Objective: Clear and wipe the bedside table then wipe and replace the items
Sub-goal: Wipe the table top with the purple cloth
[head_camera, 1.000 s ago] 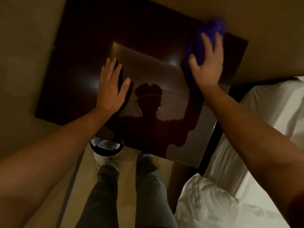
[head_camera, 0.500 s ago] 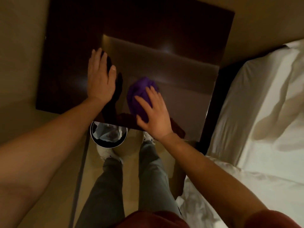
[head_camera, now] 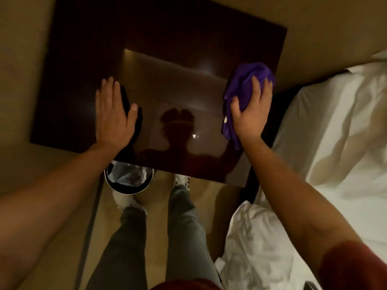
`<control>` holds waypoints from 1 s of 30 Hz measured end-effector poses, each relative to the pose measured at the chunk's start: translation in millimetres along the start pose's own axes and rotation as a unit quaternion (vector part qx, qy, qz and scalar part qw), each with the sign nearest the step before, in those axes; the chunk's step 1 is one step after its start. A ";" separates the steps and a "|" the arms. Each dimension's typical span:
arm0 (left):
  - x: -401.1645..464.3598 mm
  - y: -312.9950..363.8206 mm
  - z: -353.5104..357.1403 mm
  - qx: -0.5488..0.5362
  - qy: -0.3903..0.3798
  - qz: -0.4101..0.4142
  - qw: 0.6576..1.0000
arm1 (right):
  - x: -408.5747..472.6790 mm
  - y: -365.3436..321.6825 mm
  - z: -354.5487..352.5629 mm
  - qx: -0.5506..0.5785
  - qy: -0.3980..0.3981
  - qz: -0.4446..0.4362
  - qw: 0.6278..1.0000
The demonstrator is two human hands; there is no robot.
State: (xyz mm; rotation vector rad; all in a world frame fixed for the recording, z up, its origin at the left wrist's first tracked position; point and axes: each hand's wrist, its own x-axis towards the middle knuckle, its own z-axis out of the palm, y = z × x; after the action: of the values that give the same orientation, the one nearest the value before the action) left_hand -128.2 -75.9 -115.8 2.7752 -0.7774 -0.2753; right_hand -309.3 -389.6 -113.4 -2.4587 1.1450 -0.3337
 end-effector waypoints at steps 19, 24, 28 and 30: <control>-25.1 -94.0 -21.3 -0.139 0.067 -0.133 0.979 | 118.0 -252.8 129.9 0.002 -0.077 -0.171 0.982; -26.3 -92.8 -33.5 -0.268 0.099 -0.193 0.939 | 103.8 -305.4 154.5 0.005 -0.116 -0.231 0.966; -13.6 -92.6 -51.3 -0.296 0.138 -0.222 0.919 | 61.4 -317.8 157.2 0.015 -0.172 -0.300 0.938; -8.8 -97.3 -63.9 -0.296 0.161 -0.241 0.910 | 22.7 -315.5 154.8 0.026 -0.203 -0.342 0.917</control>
State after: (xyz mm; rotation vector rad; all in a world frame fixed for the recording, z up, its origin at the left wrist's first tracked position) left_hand -72.9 21.0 -81.6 2.2847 0.0860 -0.1041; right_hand -23.8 -183.7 -106.2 -2.6314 0.0845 -0.0301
